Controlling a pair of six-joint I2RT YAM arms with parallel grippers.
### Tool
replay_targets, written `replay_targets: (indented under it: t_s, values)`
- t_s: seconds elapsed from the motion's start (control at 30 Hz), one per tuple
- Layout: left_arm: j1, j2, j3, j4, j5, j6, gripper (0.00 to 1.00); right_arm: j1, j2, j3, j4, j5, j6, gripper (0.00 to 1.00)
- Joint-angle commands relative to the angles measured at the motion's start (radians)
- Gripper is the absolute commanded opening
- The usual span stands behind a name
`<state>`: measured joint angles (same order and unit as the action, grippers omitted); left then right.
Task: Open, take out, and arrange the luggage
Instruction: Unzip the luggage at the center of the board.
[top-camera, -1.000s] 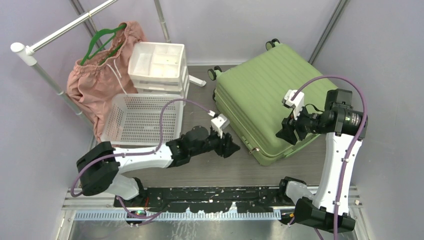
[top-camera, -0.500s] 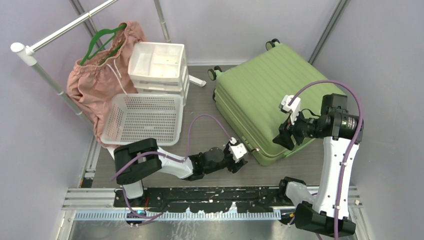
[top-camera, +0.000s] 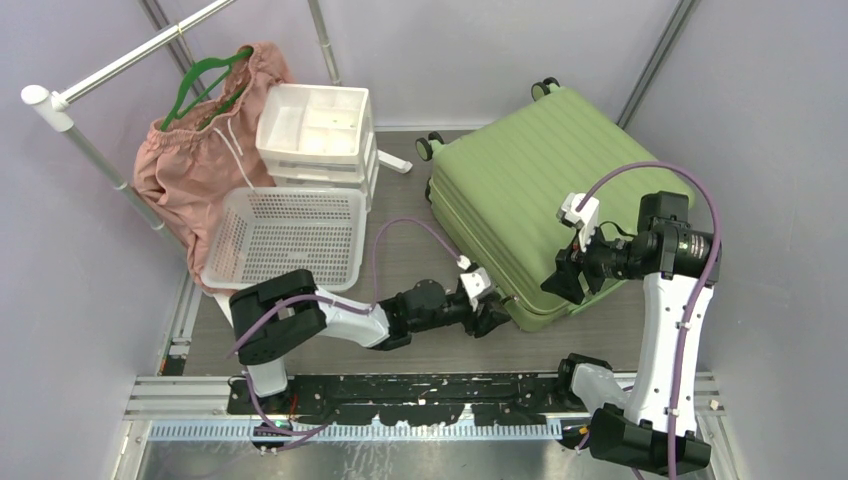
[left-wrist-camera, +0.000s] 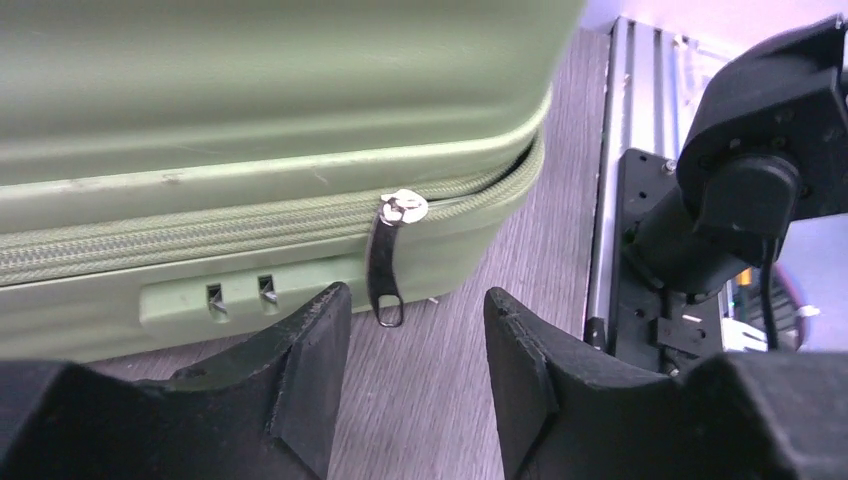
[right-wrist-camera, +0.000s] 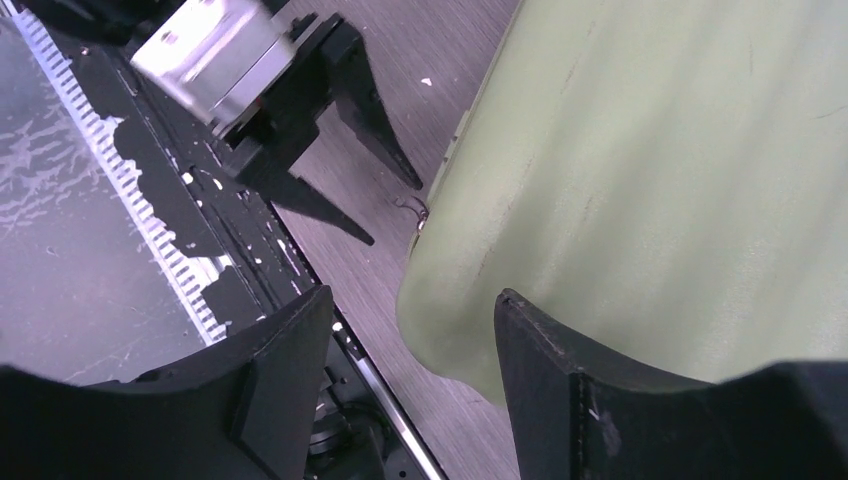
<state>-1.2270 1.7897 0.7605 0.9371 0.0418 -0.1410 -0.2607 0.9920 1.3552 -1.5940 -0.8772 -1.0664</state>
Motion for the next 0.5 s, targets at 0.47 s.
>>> replay_targets:
  t_s: [0.47]
  values:
    - [0.087, 0.043, 0.169, -0.138, 0.233, -0.154, 0.26, 0.006, -0.023, -0.028, -0.042, -0.037, -0.003, 0.66]
